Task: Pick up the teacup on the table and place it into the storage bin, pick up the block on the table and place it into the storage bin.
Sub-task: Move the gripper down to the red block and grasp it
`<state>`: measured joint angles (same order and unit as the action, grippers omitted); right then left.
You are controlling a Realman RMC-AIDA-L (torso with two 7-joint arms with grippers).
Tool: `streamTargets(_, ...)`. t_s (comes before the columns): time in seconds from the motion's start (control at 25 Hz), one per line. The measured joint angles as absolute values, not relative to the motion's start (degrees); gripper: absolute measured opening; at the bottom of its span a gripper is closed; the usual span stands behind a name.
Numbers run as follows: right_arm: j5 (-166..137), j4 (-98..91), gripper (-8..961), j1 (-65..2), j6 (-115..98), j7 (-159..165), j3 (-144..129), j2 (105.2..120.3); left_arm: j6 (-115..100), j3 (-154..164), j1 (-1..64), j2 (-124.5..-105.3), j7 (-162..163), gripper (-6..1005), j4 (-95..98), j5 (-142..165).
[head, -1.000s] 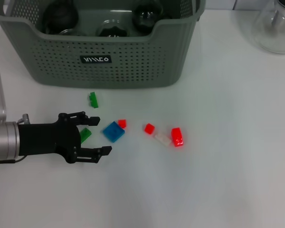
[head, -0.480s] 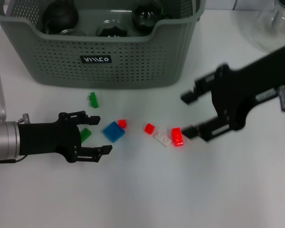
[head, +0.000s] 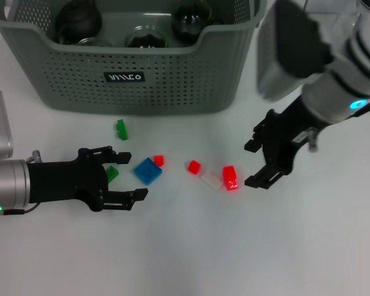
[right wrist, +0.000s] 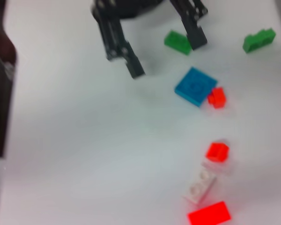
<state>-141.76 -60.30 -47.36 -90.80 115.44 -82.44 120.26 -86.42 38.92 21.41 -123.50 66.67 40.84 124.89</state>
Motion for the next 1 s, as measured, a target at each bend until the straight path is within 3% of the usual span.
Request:
streamTargets(0.36, -139.7, -46.3, 736, -55.6, -78.9, 114.1, -93.0, 120.91, -86.4, 38.9, 21.5, -123.42, 67.2, 859, 40.7, 124.9)
streamTargets(1.0, -137.2, -40.6, 731, -57.3, -75.6, 112.1, -94.6, 121.01, -86.3, 38.9, 21.7, -123.31, 67.2, 859, 40.7, 124.9)
